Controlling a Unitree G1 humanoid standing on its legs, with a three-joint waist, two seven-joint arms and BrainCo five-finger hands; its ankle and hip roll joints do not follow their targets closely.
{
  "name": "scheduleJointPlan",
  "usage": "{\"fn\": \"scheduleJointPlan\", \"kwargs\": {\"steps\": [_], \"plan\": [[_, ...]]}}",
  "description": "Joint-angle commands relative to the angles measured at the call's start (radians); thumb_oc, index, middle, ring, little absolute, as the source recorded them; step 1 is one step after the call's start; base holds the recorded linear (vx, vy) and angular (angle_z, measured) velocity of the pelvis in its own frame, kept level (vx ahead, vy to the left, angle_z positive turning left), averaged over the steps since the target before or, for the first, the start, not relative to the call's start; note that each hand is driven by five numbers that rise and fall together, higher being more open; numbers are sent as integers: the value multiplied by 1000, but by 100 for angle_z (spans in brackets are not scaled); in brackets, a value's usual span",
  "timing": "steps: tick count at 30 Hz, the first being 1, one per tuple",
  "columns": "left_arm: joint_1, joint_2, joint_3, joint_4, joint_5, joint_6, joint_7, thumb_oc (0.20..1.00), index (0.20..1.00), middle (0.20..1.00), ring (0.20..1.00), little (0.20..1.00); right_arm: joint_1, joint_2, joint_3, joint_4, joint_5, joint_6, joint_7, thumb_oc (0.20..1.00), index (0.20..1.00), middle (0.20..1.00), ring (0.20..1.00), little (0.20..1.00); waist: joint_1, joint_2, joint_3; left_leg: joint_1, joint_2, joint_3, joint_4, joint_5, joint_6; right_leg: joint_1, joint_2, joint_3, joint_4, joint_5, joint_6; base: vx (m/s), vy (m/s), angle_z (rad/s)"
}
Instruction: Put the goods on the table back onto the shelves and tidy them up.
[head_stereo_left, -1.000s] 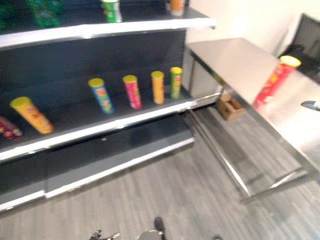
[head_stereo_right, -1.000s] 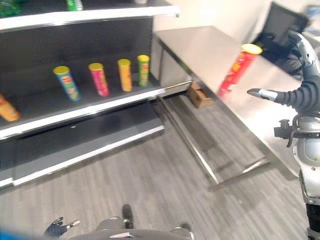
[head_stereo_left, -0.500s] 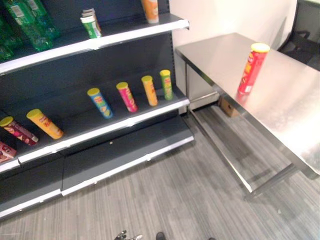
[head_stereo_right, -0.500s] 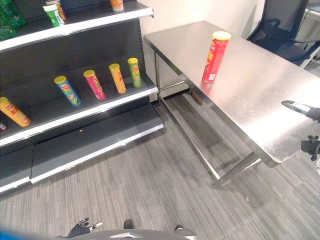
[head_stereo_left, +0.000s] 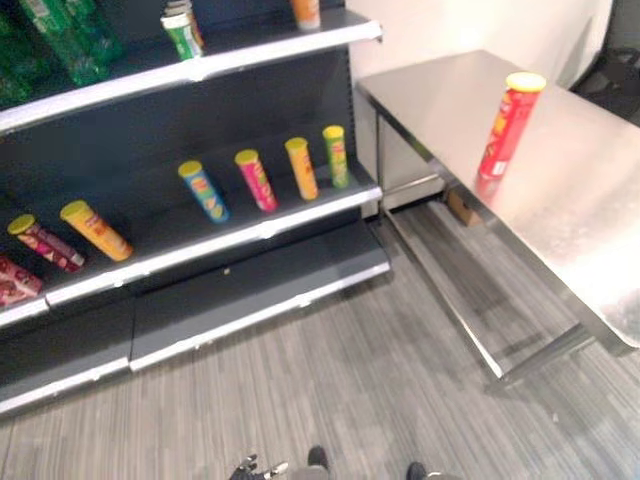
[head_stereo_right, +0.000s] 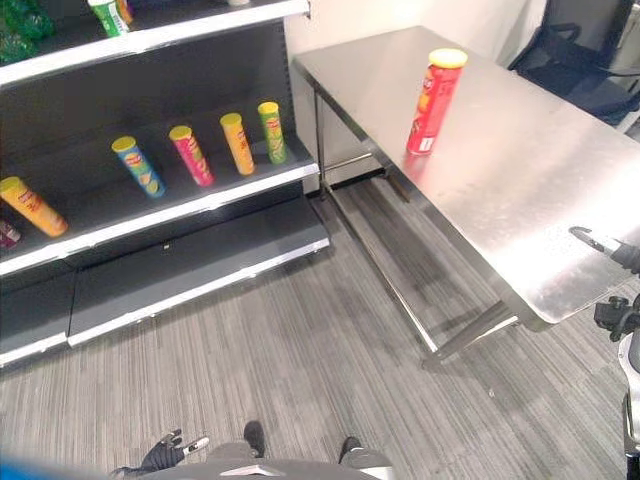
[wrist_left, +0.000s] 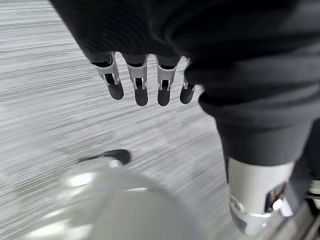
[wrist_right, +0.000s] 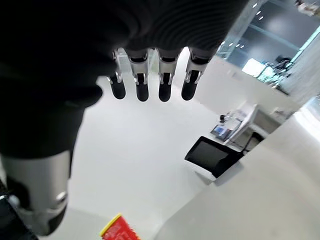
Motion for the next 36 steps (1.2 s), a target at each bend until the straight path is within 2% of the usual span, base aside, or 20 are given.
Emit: {"fn": "scheduleJointPlan", "kwargs": {"steps": [1,3,4,5,7,13,15,17,18,19,21,22,23,24,25,27,28,30,32,36], "plan": [[-49,52,-39,16,29,-4,8,1000,1000,1000,1000,1000,-78,-65,-15,31,-74,-23,-68,1000,1000,1000,1000,1000,38,-37,18,-15,-26,-25,-40,-132,30,-23,-13,78,19,-103,27,131,302,21],[-53,54,-37,14,12,-10,7,1000,1000,1000,1000,1000,-77,-58,-10,1,-69,-16,-35,1000,1000,1000,1000,1000,32,-32,4,2,-30,-29,-78,-122,36,-31,-17,96,19,-98,42,222,371,-26],[-61,47,-38,18,13,-16,8,1000,1000,1000,1000,1000,-97,-23,3,-8,-69,-12,-39,1000,1000,1000,1000,1000,31,-21,-8,25,-63,-22,-88,-130,52,-27,-49,114,19,-83,61,219,351,-45],[-61,47,-38,18,13,-16,8,1000,1000,1000,1000,1000,-97,-23,3,-8,-69,-12,-39,1000,1000,1000,1000,1000,32,-22,-8,26,-63,-20,-88,-130,52,-27,-50,115,19,-83,61,401,689,-50],[-95,64,-53,17,29,-17,18,1000,1000,1000,1000,1000,-140,8,31,-7,-82,-4,-57,1000,1000,1000,1000,1000,29,-19,-12,52,-105,28,-113,-154,103,-54,-102,162,40,-61,92,267,604,-43],[-116,87,-41,7,36,-14,32,1000,1000,1000,1000,1000,-167,46,74,-5,-90,8,-61,1000,1000,1000,1000,1000,32,-22,-2,72,-133,73,-111,-188,149,-107,-138,185,110,-33,123,84,257,-32],[-108,93,-41,-4,50,-12,28,1000,1000,1000,1000,1000,-174,51,84,-7,-94,11,-57,1000,1000,1000,1000,1000,38,-17,5,94,-146,92,-110,-203,170,-133,-157,186,183,-21,130,91,264,-48],[-95,101,-35,-8,51,-7,21,1000,1000,1000,1000,1000,-185,53,111,-3,-102,14,-47,1000,1000,1000,1000,1000,41,-1,41,153,-155,128,-131,-220,194,-212,-200,133,387,24,128,126,345,-61],[-90,102,-29,-13,56,-5,16,1000,1000,1000,1000,1000,-176,59,109,-10,-108,19,-39,1000,1000,1000,1000,1000,40,0,50,176,-163,141,-137,-230,200,-231,-219,117,408,49,132,97,201,-50],[-90,102,-30,-14,56,-5,16,1000,1000,1000,1000,1000,-174,60,108,-12,-108,19,-39,1000,1000,1000,1000,1000,41,1,52,177,-163,141,-137,-230,200,-229,-219,117,408,50,132,106,81,-44],[-95,100,-31,-13,55,-7,16,1000,1000,1000,1000,1000,-180,51,92,-10,-102,20,-47,1000,1000,1000,1000,1000,38,10,60,183,-156,138,-137,-238,193,-243,-195,125,292,52,138,110,-24,-15],[-100,97,-32,-9,53,-8,20,1000,1000,1000,1000,1000,-191,42,90,-6,-98,17,-58,1000,1000,1000,1000,1000,42,7,64,185,-154,140,-137,-239,188,-263,-184,135,185,74,152,92,-58,-1],[-101,97,-31,-9,54,-8,20,1000,1000,1000,1000,1000,-192,41,91,-5,-98,16,-58,1000,1000,1000,1000,1000,44,8,63,185,-153,142,-137,-239,188,-259,-180,136,172,82,152,212,-167,0],[-103,97,-22,-13,55,-8,18,1000,1000,1000,1000,1000,-192,37,88,-8,-104,20,-65,1000,1000,1000,1000,1000,48,-1,70,199,-147,148,-121,-256,175,-278,-164,148,27,118,176,316,-249,2],[-105,97,-14,-19,53,-6,21,1000,1000,1000,1000,1000,-186,27,81,-11,-115,24,-71,1000,1000,1000,1000,1000,43,-11,73,228,-145,142,-112,-277,167,-294,-149,169,19,119,188,519,-398,12],[-103,97,-20,-32,61,-8,16,1000,1000,1000,1000,1000,-165,17,64,-15,-124,26,-61,1000,1000,1000,1000,1000,39,-29,51,263,-140,106,-98,-309,156,-250,-137,170,19,123,182,531,-407,42],[-101,95,-25,-37,59,-7,18,1000,1000,1000,1000,1000,-154,-3,45,-20,-119,22,-55,1000,1000,1000,1000,1000,27,-29,32,275,-112,95,-81,-319,144,-232,-119,171,35,118,169,542,-501,105],[-100,90,-47,-63,51,-13,15,1000,1000,1000,1000,1000,-136,-41,20,-25,-101,11,-43,1000,1000,1000,1000,1000,17,-20,0,260,-65,77,-31,-312,112,-200,-77,162,39,64,126,510,-563,98],[-93,84,-59,-89,39,-16,5,1000,1000,1000,1000,1000,-126,-80,-19,-22,-81,-12,-48,1000,1000,1000,1000,1000,13,-9,-32,254,-21,63,3,-250,69,-155,-22,152,19,0,87,416,-511,51],[-94,83,-60,-89,42,-12,3,1000,1000,1000,1000,1000,-109,-107,-48,5,-70,-12,-55,1000,1000,1000,1000,1000,9,-7,-40,261,2,53,32,-196,46,-122,13,154,19,-43,55,210,-281,-16]]}}
